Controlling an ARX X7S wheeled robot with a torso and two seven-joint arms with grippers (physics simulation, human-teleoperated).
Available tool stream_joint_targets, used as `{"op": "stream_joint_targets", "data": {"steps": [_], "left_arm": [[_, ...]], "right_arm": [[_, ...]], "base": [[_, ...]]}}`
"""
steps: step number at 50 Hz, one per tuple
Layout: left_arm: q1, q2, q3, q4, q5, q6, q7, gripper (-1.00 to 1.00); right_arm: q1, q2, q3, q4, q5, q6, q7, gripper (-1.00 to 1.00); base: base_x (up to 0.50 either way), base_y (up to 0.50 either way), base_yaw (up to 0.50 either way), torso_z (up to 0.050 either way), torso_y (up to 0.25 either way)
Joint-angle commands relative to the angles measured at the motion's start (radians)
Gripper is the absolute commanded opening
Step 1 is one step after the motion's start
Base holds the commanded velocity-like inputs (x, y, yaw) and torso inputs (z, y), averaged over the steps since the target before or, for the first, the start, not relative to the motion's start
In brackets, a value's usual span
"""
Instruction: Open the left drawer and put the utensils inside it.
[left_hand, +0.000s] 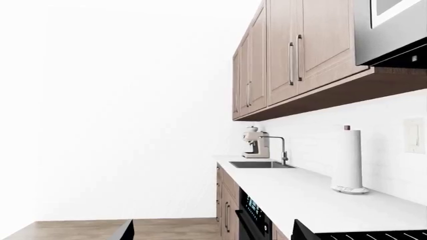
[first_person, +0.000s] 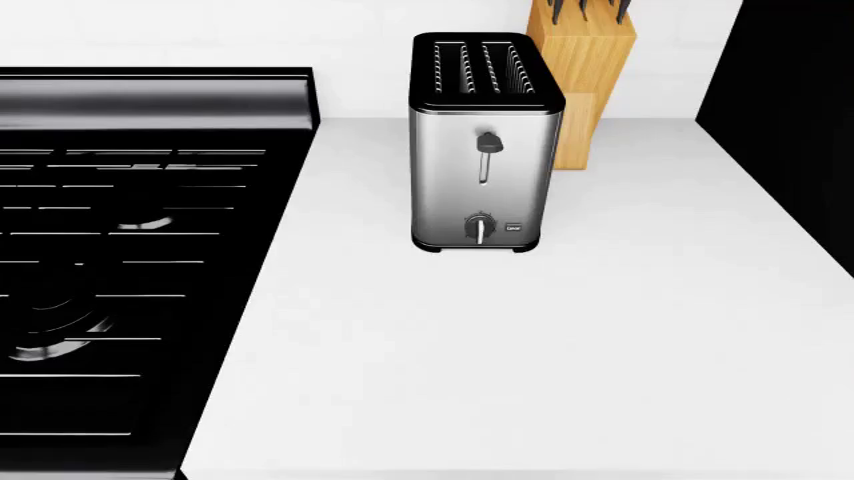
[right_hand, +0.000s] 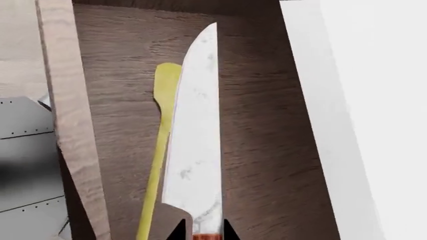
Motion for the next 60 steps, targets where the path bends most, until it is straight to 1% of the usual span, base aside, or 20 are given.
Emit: {"op": "stream_joint_targets", "data": {"steps": [1,10,17,20,21,28,39,43,44,50,60], "left_arm": [[0.000,0.001,0.008,0.000,0.008,0.004,0.000,1.00],[0.000,0.003,0.012,0.000,0.012,0.006,0.002,1.00],[0.000,0.001,0.005,0.000,0.007,0.003,0.000,1.00],[0.000,0.000,0.000,0.000,0.001,0.001,0.000,1.00],[0.000,0.001,0.001,0.000,0.002,0.001,0.001,1.00],[0.000,0.002,-0.002,0.000,0.001,0.001,0.002,1.00],[0.000,0.001,0.010,0.000,0.012,0.003,0.002,1.00],[0.000,0.000,0.008,0.000,0.012,0.002,0.003,1.00],[0.000,0.001,0.008,0.000,0.011,0.003,0.003,1.00],[0.000,0.002,0.019,0.000,0.019,0.006,0.002,1.00],[0.000,0.002,0.010,0.000,0.013,0.004,0.003,1.00]], "right_arm": [[-0.043,0.092,0.157,0.013,0.057,-0.005,-0.033,-1.00],[-0.063,0.123,0.217,0.038,0.035,0.025,-0.092,-1.00],[-0.078,0.149,0.280,0.081,0.003,0.066,-0.166,-1.00],[-0.070,0.158,0.275,0.083,-0.004,0.059,-0.181,-1.00],[-0.064,0.171,0.243,0.088,-0.015,0.063,-0.174,-1.00],[-0.062,0.207,0.316,0.111,-0.044,0.071,-0.259,-1.00],[-0.038,0.259,0.326,0.112,-0.107,0.061,-0.345,-1.00],[-0.006,0.256,0.315,0.101,-0.111,0.050,-0.348,-1.00],[0.002,0.255,0.309,0.100,-0.110,0.047,-0.346,1.00],[0.038,0.251,0.288,0.087,-0.113,0.037,-0.344,1.00],[0.028,0.261,0.287,0.075,-0.132,0.035,-0.369,1.00]], "base": [[0.00,0.00,0.00,0.000,0.000],[0.00,0.00,0.00,0.000,0.000],[0.00,0.00,0.00,0.000,0.000],[0.00,0.00,0.00,0.000,0.000],[0.00,0.00,0.00,0.000,0.000],[0.00,0.00,0.00,0.000,0.000],[0.00,0.00,0.00,0.000,0.000],[0.00,0.00,0.00,0.000,0.000],[0.00,0.00,0.00,0.000,0.000],[0.00,0.00,0.00,0.000,0.000],[0.00,0.00,0.00,0.000,0.000]]}}
